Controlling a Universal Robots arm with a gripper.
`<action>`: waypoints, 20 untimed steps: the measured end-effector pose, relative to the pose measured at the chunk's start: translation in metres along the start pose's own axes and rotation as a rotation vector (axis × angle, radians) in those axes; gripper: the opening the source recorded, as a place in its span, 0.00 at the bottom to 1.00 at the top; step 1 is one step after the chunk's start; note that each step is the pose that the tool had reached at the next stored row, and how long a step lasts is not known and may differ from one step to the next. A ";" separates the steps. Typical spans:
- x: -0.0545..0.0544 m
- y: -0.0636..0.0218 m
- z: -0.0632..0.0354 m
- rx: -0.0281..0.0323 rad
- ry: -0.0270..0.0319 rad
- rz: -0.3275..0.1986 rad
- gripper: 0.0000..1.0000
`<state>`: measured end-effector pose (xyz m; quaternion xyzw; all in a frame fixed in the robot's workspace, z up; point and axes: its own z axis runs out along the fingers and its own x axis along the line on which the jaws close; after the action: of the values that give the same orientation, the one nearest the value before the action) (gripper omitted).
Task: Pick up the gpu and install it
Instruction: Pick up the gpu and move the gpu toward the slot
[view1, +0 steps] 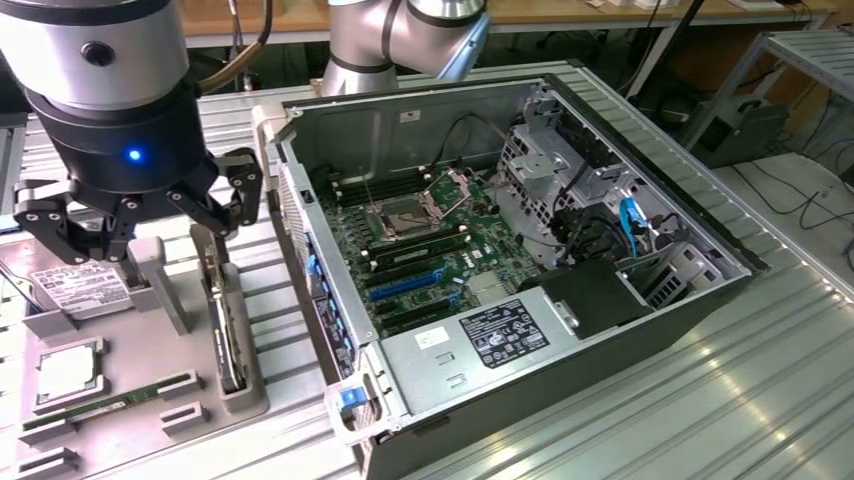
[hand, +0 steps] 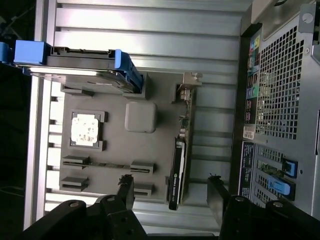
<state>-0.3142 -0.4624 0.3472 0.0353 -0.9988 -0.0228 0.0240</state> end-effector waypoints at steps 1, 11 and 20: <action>-0.001 -0.0001 0.0011 0.0001 -0.0005 0.000 0.70; -0.004 -0.0007 0.0080 0.0012 -0.0150 -0.001 0.70; -0.009 -0.0012 0.0131 0.0054 -0.0335 0.000 0.61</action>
<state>-0.3057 -0.4624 0.3337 0.0349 -0.9991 -0.0207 0.0072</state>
